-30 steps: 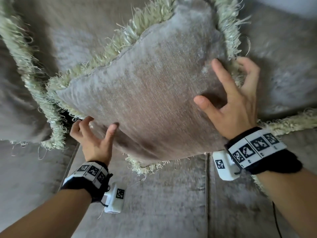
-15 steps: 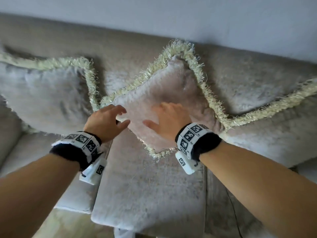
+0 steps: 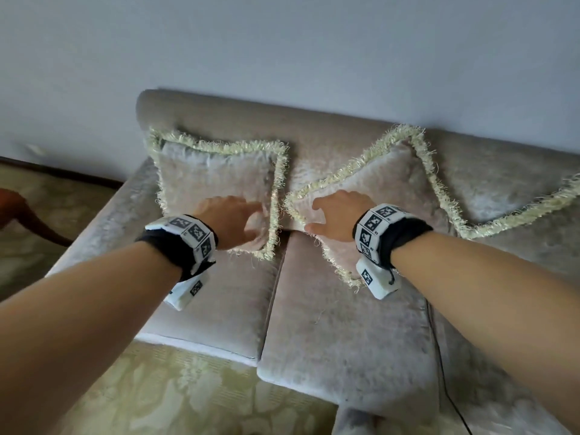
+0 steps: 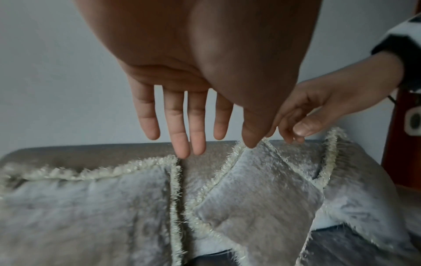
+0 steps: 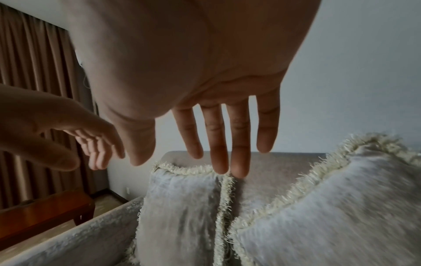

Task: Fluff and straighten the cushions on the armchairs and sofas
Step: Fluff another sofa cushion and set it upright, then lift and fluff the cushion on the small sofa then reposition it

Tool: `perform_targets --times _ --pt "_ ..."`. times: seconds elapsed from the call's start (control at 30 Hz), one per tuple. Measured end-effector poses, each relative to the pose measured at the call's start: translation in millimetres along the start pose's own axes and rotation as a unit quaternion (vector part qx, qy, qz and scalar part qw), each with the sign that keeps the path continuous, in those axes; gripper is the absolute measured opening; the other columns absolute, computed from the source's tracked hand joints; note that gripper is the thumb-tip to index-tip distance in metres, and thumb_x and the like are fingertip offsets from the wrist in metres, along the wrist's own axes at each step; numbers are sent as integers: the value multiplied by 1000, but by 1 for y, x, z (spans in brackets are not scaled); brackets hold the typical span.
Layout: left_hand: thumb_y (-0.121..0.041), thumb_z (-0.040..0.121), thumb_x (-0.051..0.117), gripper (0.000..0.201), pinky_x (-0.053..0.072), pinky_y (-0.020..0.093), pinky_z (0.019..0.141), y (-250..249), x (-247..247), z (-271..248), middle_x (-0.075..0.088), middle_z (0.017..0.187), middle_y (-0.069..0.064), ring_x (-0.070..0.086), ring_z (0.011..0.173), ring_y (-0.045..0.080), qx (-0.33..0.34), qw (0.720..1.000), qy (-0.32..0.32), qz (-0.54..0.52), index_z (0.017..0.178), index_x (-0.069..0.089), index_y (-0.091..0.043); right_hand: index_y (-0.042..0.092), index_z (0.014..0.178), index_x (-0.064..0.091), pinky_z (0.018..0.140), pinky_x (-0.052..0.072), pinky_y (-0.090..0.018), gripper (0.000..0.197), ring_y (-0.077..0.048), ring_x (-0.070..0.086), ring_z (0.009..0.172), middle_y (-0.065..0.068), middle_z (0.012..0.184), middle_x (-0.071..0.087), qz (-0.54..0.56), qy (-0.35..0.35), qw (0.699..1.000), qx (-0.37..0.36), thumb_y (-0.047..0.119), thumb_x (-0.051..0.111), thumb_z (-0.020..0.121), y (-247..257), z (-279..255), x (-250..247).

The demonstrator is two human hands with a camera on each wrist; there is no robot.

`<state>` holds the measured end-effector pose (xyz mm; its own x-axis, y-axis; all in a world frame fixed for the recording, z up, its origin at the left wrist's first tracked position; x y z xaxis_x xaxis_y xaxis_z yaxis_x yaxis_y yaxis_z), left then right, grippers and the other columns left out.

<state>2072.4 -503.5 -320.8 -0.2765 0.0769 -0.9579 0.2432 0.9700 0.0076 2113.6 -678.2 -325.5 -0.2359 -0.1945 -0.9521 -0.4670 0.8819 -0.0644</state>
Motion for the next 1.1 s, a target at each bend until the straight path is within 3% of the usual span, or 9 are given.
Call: perform_targets --times 0.2,0.4,0.6,0.77,0.83,0.97,1.1 --pt "-61 95 51 49 54 43 93 90 -26 -70 66 127 -4 66 110 24 -16 999 -7 45 140 47 -41 26 130 58 85 50 -40 60 -29 63 109 -6 126 64 -13 0 1000 -10 71 45 91 92 -6 -43" --pt "-59 96 51 50 52 43 97 144 -37 -75 68 125 -5 64 114 23 -18 998 -11 58 141 48 -39 27 131 57 69 45 -33 54 -26 65 98 -4 117 65 -5 -12 999 -46 64 48 93 153 21 -70" --pt "-58 96 51 49 53 41 94 190 -21 -33 68 122 -8 64 112 19 -4 998 12 63 142 47 -40 24 133 55 73 49 -35 56 -23 58 88 -3 115 65 8 19 998 -53 62 47 94 171 83 -58" --pt "-58 96 50 48 52 39 93 243 -4 24 69 118 -12 64 110 16 -5 998 29 47 141 47 -42 20 133 54 82 55 -38 63 -23 65 92 -1 104 65 25 37 997 -56 68 43 93 176 160 -42" --pt "-59 96 50 49 53 39 93 266 7 46 69 120 -11 64 111 17 -5 999 36 39 141 46 -42 19 133 54 80 55 -37 63 -21 65 88 1 97 64 40 47 997 -54 68 43 94 179 188 -33" --pt "-56 97 52 50 51 40 95 305 36 82 68 121 -7 63 112 18 -11 999 48 -3 143 44 -41 20 140 49 74 51 -33 64 -21 67 94 -2 115 68 77 60 994 -40 66 43 96 182 231 -7" --pt "-59 94 55 60 52 41 91 336 72 116 67 118 -3 64 103 19 -3 996 43 -79 149 35 -45 25 147 42 66 49 -29 66 -17 67 87 0 108 69 135 21 991 -9 67 44 96 174 264 14"
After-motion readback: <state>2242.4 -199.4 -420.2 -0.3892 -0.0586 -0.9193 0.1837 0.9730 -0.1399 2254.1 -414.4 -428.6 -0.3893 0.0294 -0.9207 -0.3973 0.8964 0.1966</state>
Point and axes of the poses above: each hand's wrist, its own z-axis towards the middle knuckle, its own x-axis out of the palm, y = z × x, the point moved 10 cm from there along z, towards the middle knuckle
